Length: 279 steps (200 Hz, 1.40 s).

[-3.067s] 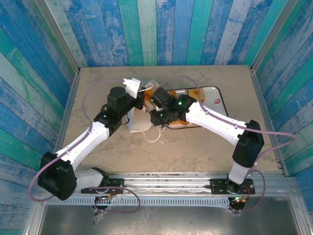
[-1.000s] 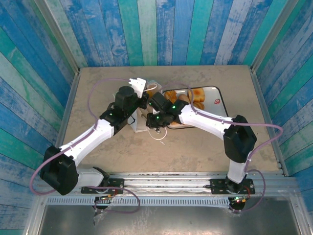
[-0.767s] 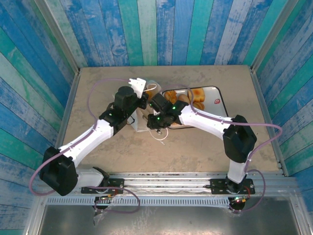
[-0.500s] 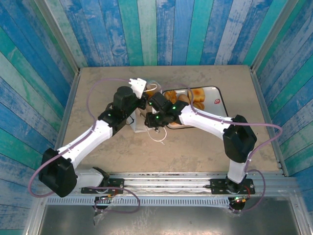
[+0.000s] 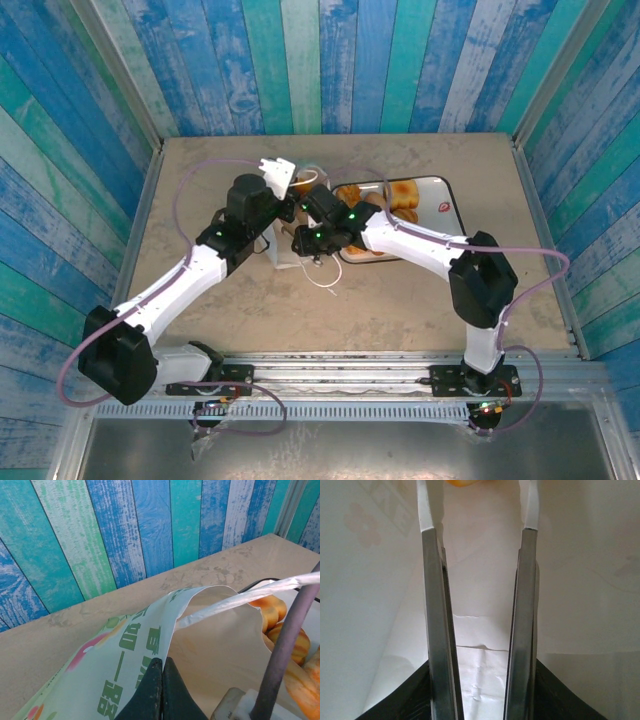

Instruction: Take the fake bread out of the paper bag

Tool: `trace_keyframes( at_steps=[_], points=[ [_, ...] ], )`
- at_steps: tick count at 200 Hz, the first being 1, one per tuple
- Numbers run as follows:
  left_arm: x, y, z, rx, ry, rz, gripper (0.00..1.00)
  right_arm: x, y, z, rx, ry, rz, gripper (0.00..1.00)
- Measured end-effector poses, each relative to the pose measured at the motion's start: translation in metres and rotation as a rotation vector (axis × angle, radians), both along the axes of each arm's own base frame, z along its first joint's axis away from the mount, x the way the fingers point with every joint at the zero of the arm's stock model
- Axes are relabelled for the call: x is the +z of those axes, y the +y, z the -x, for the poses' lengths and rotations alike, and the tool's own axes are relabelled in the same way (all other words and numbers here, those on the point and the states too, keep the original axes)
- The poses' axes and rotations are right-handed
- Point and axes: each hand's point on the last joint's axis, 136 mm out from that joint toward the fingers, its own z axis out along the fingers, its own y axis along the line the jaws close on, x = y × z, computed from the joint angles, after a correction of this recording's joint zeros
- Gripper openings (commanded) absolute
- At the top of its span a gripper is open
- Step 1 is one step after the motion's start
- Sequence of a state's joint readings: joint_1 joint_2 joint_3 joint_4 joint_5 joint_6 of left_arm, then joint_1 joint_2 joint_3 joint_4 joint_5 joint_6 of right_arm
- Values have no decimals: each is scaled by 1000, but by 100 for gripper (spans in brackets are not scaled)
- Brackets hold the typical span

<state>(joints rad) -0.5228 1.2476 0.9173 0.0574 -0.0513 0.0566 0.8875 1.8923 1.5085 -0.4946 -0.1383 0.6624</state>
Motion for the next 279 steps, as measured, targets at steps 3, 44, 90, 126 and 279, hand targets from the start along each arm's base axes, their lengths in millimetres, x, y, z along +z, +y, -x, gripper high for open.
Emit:
trace_keyframes(
  at_steps=[3,44,90,126,279],
  points=[
    [0,1,0,2,0,0,0,0,0,-1,-2,-1,4,45],
    [1,3,-2,8,0,1,0,-5,-1,-2,3,12,32,43],
    [2,4,-2,12,1,4,0,-3,2,-1,30,3,26,44],
    [1,3,-2,7,4,5,0,-5,2,-1,35,5,28,45],
    [7,-13,5,-76,-9,35,0,-21,-6,-10,-21,-5,54,16]
  ],
)
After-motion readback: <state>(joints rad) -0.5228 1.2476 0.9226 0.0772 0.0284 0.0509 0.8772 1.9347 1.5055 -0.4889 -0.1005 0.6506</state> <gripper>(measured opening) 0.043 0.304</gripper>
